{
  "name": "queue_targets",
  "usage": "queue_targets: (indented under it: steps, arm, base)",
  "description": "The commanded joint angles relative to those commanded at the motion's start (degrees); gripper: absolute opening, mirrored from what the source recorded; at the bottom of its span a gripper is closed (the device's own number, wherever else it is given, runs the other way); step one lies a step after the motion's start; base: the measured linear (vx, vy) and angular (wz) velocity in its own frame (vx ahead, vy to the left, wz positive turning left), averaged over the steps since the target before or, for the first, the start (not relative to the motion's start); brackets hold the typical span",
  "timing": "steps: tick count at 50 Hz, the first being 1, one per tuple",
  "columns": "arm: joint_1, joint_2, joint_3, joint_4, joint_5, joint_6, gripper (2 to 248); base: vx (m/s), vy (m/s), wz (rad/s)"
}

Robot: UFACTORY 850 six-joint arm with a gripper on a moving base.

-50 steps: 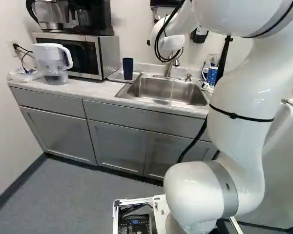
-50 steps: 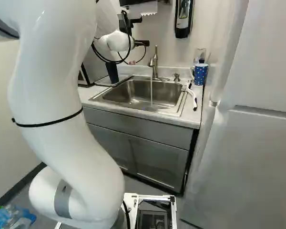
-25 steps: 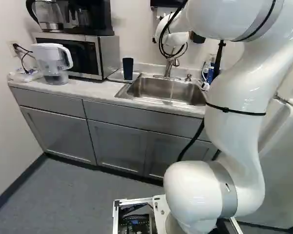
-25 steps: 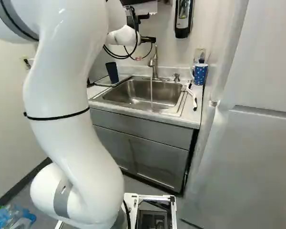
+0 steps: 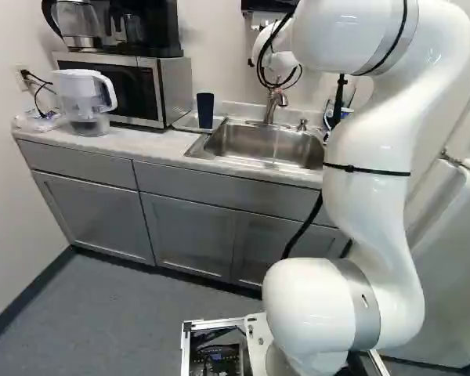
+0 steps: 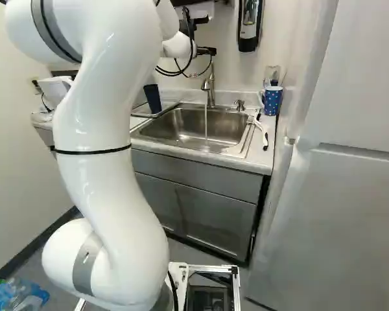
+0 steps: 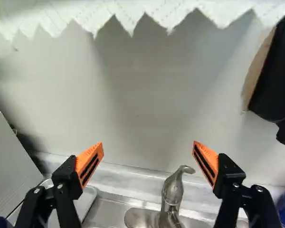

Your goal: Rinse the cup and place it in the tray

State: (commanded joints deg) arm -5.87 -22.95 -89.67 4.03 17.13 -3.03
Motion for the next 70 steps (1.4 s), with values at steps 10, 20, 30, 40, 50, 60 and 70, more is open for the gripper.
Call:
queue_targets:
  steps: [10, 20, 30, 40, 50, 60, 70]
  arm:
    - [0.2, -1.2, -1.5, 0.1, -0.6, 0.0, 247]
    - [0.4, -2.5, -3.0, 0.7, -1.9, 0.0, 247]
    - [0.4, -3.0, -3.6, 1.4, -3.5, 0.0, 247]
    - [0.4, -3.0, -3.6, 2.2, -4.5, 0.0, 247]
    - [0.4, -2.6, -3.1, 2.8, -5.3, 0.0, 247]
    - [0.5, -1.2, -1.5, 3.3, -6.2, 0.0, 247]
    - [0.7, 0.7, 0.8, 3.6, -7.2, 0.0, 247]
  base:
    - [0.000, 0.000, 0.000]
    - [0.000, 0.000, 0.000]
    - [0.000, 0.000, 0.000]
    - [0.000, 0.000, 0.000]
    - [0.000, 0.000, 0.000]
    - [0.000, 0.000, 0.000]
    - [0.000, 0.000, 0.000]
